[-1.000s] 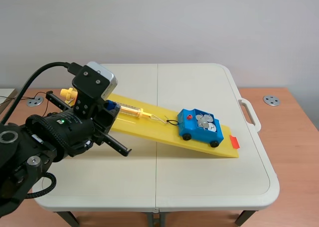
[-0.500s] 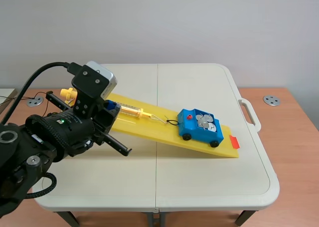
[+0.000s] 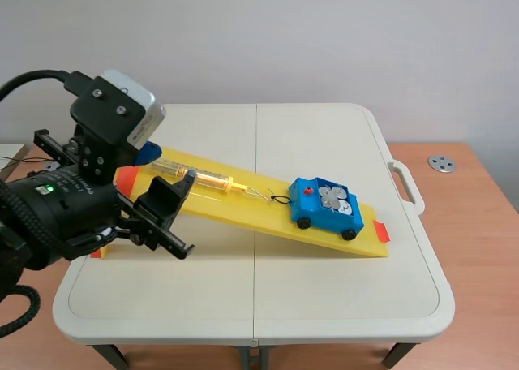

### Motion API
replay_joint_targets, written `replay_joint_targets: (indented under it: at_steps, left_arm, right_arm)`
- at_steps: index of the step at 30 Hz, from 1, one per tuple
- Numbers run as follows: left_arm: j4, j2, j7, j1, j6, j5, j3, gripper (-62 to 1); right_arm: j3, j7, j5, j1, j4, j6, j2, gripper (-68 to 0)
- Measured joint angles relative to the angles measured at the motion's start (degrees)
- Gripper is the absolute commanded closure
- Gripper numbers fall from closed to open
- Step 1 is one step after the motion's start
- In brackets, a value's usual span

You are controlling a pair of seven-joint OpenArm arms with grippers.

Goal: Place the four metal weights on the blue cart on the ramp.

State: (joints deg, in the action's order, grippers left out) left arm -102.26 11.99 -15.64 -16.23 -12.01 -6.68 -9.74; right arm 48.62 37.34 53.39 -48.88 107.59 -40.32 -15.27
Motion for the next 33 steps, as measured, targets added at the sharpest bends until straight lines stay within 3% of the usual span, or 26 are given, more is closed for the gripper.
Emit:
replay_joint_targets:
  at_steps: [3,7,13,22,27,33]
  left_arm:
    - [-4.61,0.59,0.00,-4.17,0.00,0.57,0.00,-50.3]
    - [-8.74,0.57,0.02,-10.27,0.02,4.09,0.00,-61.8]
    - [-12.81,0.57,-0.20,-18.91,0.02,8.72,0.00,-62.3]
    - [-16.11,0.57,-2.12,-24.57,0.02,9.35,0.92,-62.3]
    - [-16.11,0.57,-2.14,-24.55,0.02,9.35,3.15,-62.3]
    - [-16.11,0.57,-2.14,-24.17,0.22,10.23,4.17,-62.3]
  right_arm:
    - [-0.85,-0.24,0.24,2.78,0.00,0.00,-1.03,-55.6]
    - [-5.11,-1.55,0.20,6.01,0.00,0.00,-2.03,-65.0]
    - [-17.07,-3.85,-3.06,11.06,0.00,0.00,-2.25,-66.1]
    - [-35.52,-9.51,-14.91,17.66,0.00,0.00,-2.21,-66.1]
    - [-40.00,-11.85,-18.97,18.53,0.00,0.17,-2.21,-66.1]
    - [-40.92,-11.85,-21.29,18.51,0.00,0.33,-2.23,-66.1]
